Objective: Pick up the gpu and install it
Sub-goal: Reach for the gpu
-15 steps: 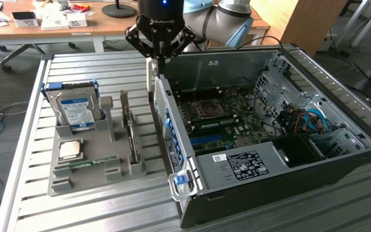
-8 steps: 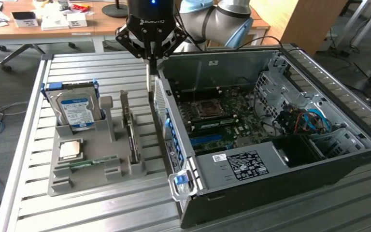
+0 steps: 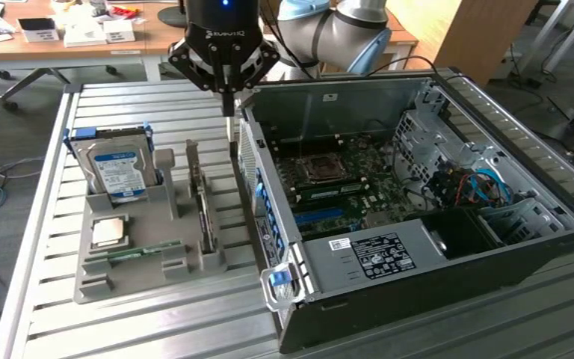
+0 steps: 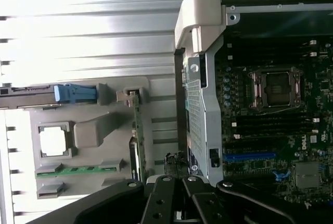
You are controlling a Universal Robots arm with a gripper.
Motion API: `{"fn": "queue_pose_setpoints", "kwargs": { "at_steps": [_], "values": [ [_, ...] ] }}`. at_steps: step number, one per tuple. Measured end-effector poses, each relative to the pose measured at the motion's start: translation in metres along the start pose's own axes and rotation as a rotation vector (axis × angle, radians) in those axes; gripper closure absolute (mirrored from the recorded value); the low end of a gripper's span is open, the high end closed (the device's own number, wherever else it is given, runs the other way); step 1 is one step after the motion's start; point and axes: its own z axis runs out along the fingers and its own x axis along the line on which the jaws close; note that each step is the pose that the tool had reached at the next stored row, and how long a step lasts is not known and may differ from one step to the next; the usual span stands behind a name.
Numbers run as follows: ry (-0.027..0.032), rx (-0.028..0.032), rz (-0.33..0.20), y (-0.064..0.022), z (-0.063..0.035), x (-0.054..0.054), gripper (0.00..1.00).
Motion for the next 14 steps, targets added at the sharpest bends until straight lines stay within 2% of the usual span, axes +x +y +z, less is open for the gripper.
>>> {"fn": "queue_pose_setpoints", "kwargs": {
  "at_steps": [6, 14],
  "values": [
    [0.0, 0.0, 0.0, -0.0006, -0.0002, 0.0084, 0.89],
    [0.0, 0.0, 0.0, -0.0007, -0.0002, 0.0094, 0.89]
  ]
}}
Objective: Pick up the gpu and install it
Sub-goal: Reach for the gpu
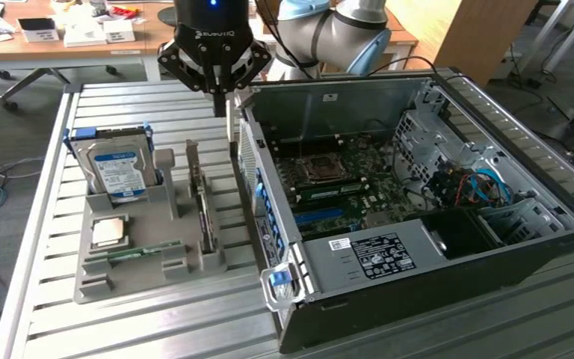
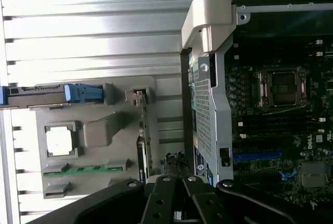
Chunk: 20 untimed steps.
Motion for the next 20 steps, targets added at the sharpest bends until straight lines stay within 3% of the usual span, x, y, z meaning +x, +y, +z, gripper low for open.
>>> {"fn": "queue_pose_setpoints", "kwargs": {
  "at_steps": [8, 20],
  "values": [
    [0.0, 0.0, 0.0, -0.0002, -0.0001, 0.003, 0.89],
    [0.0, 0.0, 0.0, -0.0019, -0.0006, 0.025, 0.89]
  ]
}}
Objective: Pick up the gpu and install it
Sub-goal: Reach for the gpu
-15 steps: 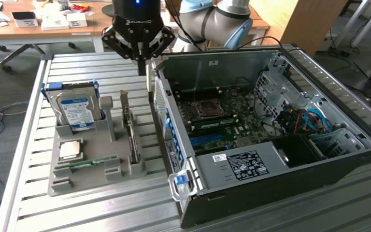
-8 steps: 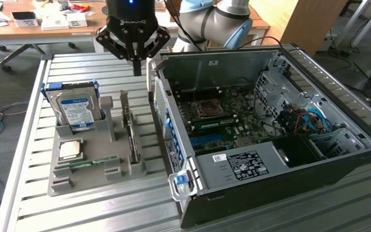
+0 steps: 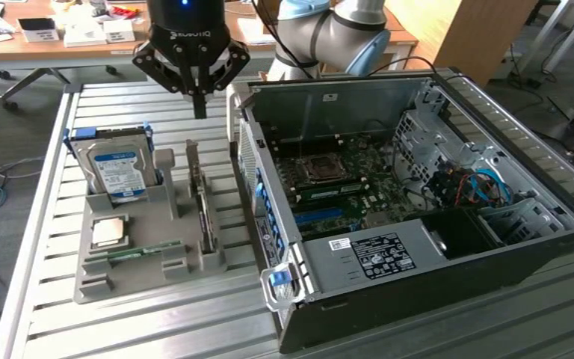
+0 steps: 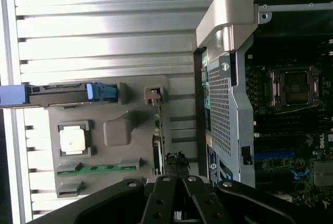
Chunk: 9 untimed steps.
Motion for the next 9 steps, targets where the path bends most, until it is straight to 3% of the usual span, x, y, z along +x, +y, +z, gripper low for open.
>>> {"fn": "queue_pose_setpoints", "kwargs": {
  "at_steps": [9],
  "values": [
    [0.0, 0.0, 0.0, -0.0006, -0.0002, 0.0079, 0.89]
  ]
}}
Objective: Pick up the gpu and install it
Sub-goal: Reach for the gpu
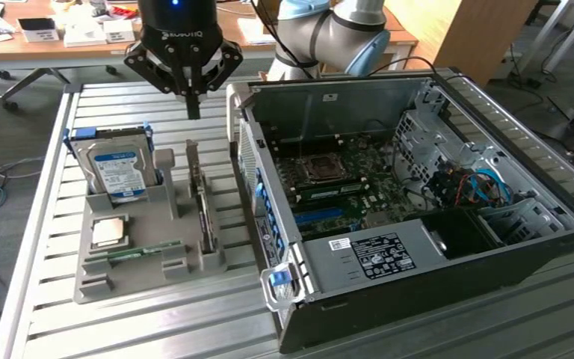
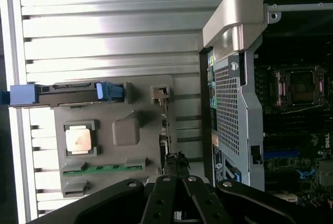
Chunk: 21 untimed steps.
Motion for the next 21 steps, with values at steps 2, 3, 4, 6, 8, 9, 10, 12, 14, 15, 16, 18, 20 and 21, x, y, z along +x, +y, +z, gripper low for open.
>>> {"fn": "queue_pose_setpoints", "kwargs": {
  "at_steps": [2, 3, 4, 6, 8, 9, 10, 12, 14, 15, 16, 18, 20, 21],
  "values": [
    [0.0001, 0.0, 0.0, -0.0006, 0.0, 0.0, 0.89],
    [0.0002, 0.0, 0.0, -0.0016, -0.0001, 0.0, 0.89],
    [0.0001, 0.0, 0.0, -0.003, -0.0002, 0.0, 0.89],
    [0.0, 0.0, 0.0, -0.0061, -0.0003, 0.0, 0.89],
    [0.0, -0.0001, 0.0, -0.0095, -0.0004, 0.0, 0.89],
    [0.0, 0.0, 0.0, -0.0113, -0.0005, 0.0, 0.89],
    [0.0001, 0.0, 0.0, -0.0129, -0.0006, 0.0, 0.89],
    [0.0, 0.0, 0.0, -0.0154, -0.0007, 0.0, 0.89],
    [0.0, 0.0, 0.0, -0.0177, -0.0008, 0.0, 0.89],
    [0.0, 0.0, 0.0, -0.0189, -0.0008, 0.0, 0.89],
    [0.0, 0.0, 0.0, -0.02, -0.0009, 0.0, 0.89],
    [0.0, 0.0, 0.0, -0.0222, -0.001, 0.0, 0.89],
    [0.0, -0.0001, 0.0, -0.0244, -0.0011, 0.0, 0.89],
    [0.0, -0.0001, 0.0, -0.0255, -0.0011, 0.0, 0.89]
  ]
}}
